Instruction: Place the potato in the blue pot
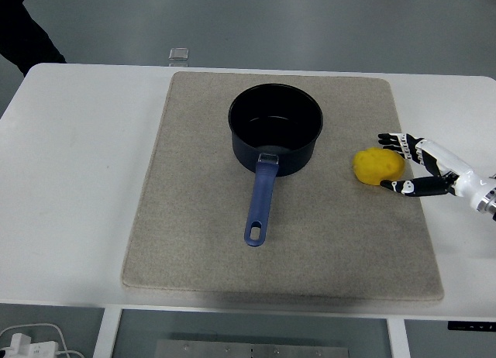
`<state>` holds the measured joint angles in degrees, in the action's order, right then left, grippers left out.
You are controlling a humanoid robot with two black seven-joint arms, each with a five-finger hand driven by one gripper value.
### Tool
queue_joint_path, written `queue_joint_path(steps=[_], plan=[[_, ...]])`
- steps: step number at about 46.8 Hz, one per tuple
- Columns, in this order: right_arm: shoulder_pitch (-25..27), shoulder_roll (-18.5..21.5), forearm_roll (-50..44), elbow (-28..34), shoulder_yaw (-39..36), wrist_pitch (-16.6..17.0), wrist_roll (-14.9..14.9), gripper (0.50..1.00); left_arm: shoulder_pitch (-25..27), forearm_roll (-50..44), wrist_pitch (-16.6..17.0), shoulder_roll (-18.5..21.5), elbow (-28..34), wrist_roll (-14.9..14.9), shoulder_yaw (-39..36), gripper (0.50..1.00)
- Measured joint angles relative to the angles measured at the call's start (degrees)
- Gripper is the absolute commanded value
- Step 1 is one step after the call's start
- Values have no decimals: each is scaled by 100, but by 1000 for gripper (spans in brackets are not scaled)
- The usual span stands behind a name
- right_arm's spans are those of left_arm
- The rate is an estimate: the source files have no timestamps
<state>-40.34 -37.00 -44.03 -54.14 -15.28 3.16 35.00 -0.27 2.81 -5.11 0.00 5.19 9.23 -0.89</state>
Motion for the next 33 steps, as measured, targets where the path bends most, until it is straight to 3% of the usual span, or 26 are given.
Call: queue_joint_path(steps=[33], plan=[[9, 97, 16, 0, -36, 1, 0, 926, 0, 1, 0, 0, 27, 0, 0, 996]])
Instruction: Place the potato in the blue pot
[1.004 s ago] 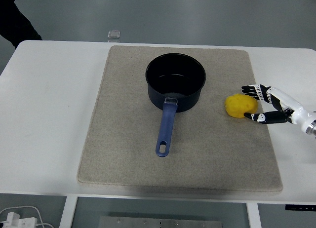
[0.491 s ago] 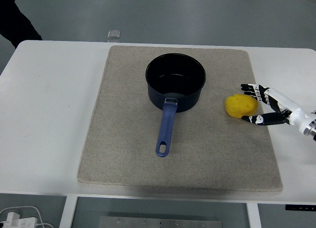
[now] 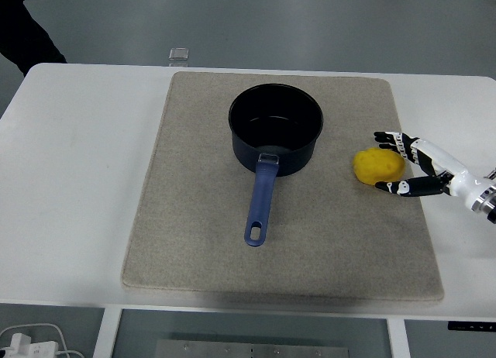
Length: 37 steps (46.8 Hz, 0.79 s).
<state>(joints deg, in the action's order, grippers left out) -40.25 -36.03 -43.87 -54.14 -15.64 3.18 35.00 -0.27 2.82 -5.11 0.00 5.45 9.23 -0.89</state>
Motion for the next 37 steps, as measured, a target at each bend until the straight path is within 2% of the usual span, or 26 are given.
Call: queue_joint_path(steps=[16, 20, 27, 33, 37], plan=[[0, 24, 2, 4, 3, -4, 0, 901, 1, 0, 0, 0, 0, 0, 0, 996], [0, 36, 9, 6, 2, -6, 0, 862, 2, 0, 0, 0, 0, 0, 0, 996], [0, 43, 11, 5, -16, -9, 0, 823, 4, 0, 2, 0, -2, 0, 1, 996], [0, 44, 19, 7, -26, -10, 0, 746, 6, 0, 2, 0, -17, 0, 0, 996], [0, 47, 19, 8, -34, -18, 0, 731, 2, 0, 2, 0, -18, 0, 0, 996]])
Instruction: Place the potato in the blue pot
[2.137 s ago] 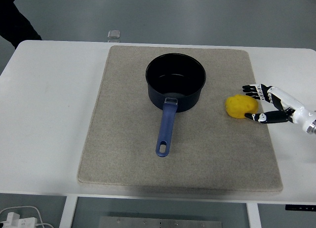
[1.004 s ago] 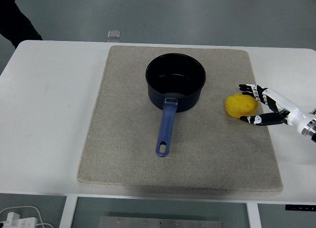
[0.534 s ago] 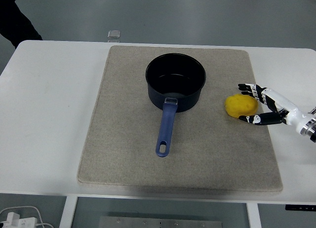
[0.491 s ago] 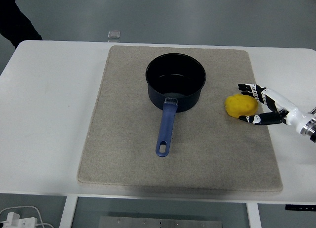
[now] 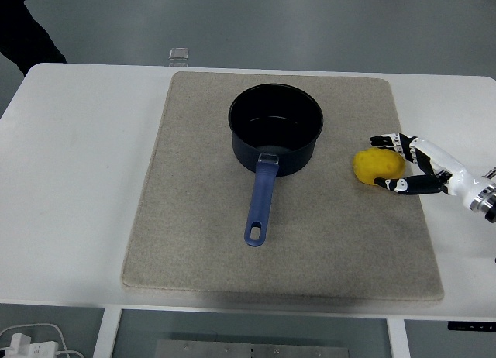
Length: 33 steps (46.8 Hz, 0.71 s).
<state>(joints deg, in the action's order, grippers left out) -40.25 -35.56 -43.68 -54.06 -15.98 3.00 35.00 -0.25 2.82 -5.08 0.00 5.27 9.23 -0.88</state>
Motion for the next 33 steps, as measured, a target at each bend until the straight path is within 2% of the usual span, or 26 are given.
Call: queue_joint_path(steps=[4, 7, 13, 33], plan=[[0, 4, 0, -3, -2, -26, 0, 713, 0, 0, 0, 0, 1, 0, 0, 996], [2, 14, 1, -6, -2, -51, 0, 613, -1, 0, 0, 0, 1, 0, 0, 996], [7, 68, -11, -7, 0, -66, 0, 500, -1, 0, 0, 0, 1, 0, 0, 996], [-142, 7, 95, -85, -55, -134, 0, 500, -1, 0, -3, 0, -1, 0, 0, 996]])
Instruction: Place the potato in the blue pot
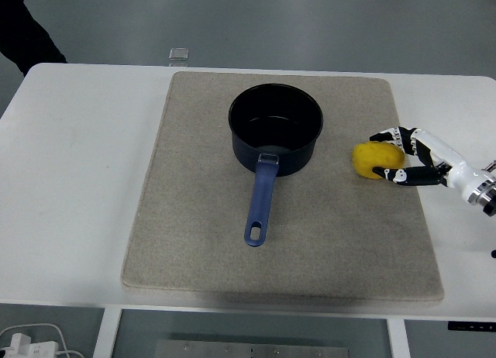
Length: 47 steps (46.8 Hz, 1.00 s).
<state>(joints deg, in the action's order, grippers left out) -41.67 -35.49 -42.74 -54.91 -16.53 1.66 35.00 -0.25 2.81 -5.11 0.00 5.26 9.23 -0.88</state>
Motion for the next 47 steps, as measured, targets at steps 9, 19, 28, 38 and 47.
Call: queue_joint_path(steps=[9, 19, 28, 38, 47], plan=[[-581, -274, 429, -110, 35, 63, 0, 500, 1, 8, 0, 0, 27, 0, 0, 996], [-1307, -649, 1462, -275, 153, 534, 0, 500, 5, 12, 0, 0, 39, 0, 0, 996], [-1992, -681, 1704, -281, 851, 781, 0, 500, 9, 18, -2, 0, 45, 0, -4, 996], [-2748, -284, 2021, -197, 1567, 801, 0, 500, 8, 18, -6, 0, 45, 0, -2, 996], [-3189, 386, 2298, 205, 2005, 804, 0, 500, 9, 18, -7, 0, 45, 0, 0, 996]])
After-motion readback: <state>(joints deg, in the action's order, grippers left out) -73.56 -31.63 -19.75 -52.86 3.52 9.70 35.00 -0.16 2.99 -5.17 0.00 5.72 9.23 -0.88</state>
